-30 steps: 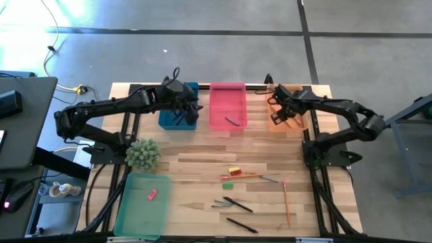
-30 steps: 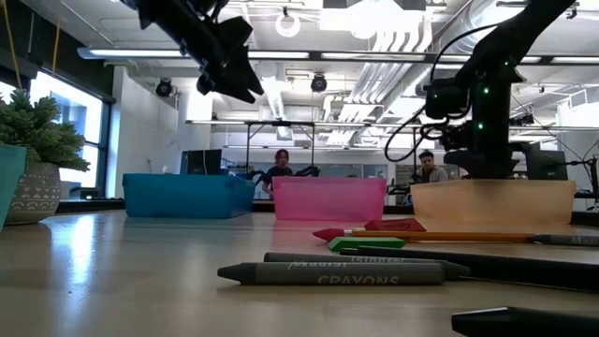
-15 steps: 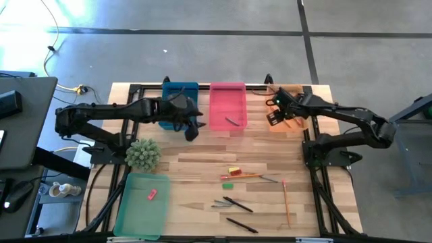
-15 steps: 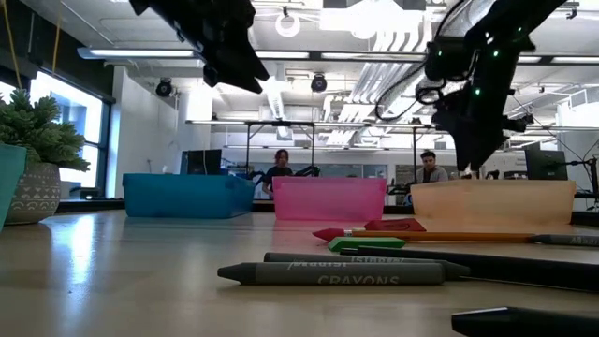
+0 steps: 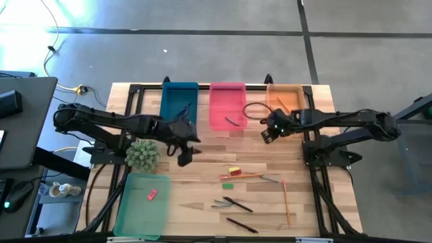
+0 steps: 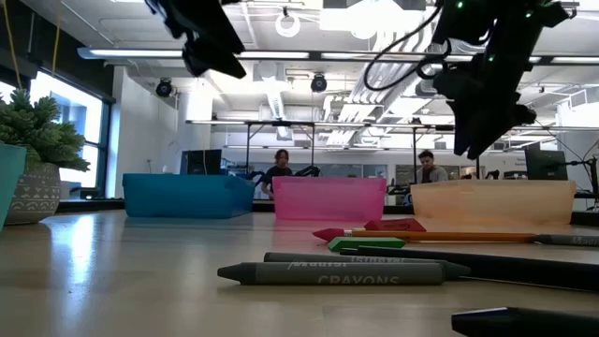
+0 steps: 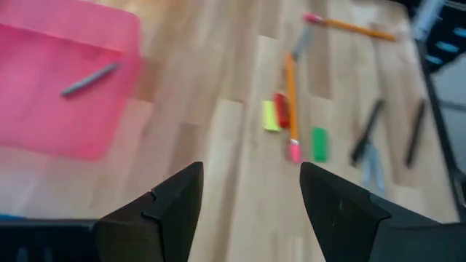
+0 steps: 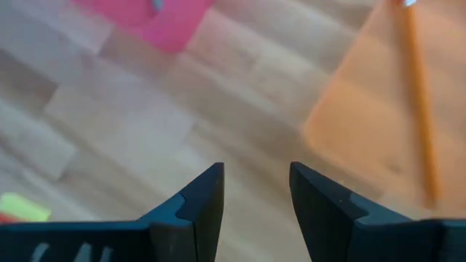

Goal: Sort crayons/erasers/pens/pencils in bins
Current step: Put the gray crayon into the pink bin

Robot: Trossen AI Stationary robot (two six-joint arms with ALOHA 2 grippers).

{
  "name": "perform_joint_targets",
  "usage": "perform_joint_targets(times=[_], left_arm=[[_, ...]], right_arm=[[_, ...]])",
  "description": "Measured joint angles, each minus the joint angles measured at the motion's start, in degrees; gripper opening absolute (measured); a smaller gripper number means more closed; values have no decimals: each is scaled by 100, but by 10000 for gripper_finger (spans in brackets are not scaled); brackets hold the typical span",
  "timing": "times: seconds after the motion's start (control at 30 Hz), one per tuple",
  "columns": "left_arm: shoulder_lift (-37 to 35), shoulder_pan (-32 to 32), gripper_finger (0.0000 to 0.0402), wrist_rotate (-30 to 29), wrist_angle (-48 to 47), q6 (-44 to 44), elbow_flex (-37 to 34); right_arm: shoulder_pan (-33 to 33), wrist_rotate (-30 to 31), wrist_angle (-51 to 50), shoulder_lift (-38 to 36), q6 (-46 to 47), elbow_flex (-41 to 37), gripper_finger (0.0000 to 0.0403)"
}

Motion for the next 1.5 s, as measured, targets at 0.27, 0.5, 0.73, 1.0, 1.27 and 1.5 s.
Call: perform_joint_targets(times=[0.27, 0.5, 0.73, 1.0, 1.27, 1.5], left_arm=[[61, -710, 216, -308, -339, -119, 628], [284, -1126, 216, -464, -349, -641, 822], [842, -1452, 216, -469, -1011, -814, 1335], [1769, -1586, 216, -544, -1658, -973, 2193], [2630, -1840, 216, -616, -1551, -1438, 2433], [3134, -2045, 216, -704, -1156, -1890, 2447]], right_arm=[[1093, 140, 10, 0, 1045, 0, 149], [1592, 540, 115, 2, 1496, 210, 149], [1622, 1091, 20, 6, 1102, 747, 149], [1508, 1056, -302, 61, 796, 1055, 149], [1508, 1020, -788, 66, 790, 1042, 149], [1425, 1060, -971, 67, 784, 1016, 149]])
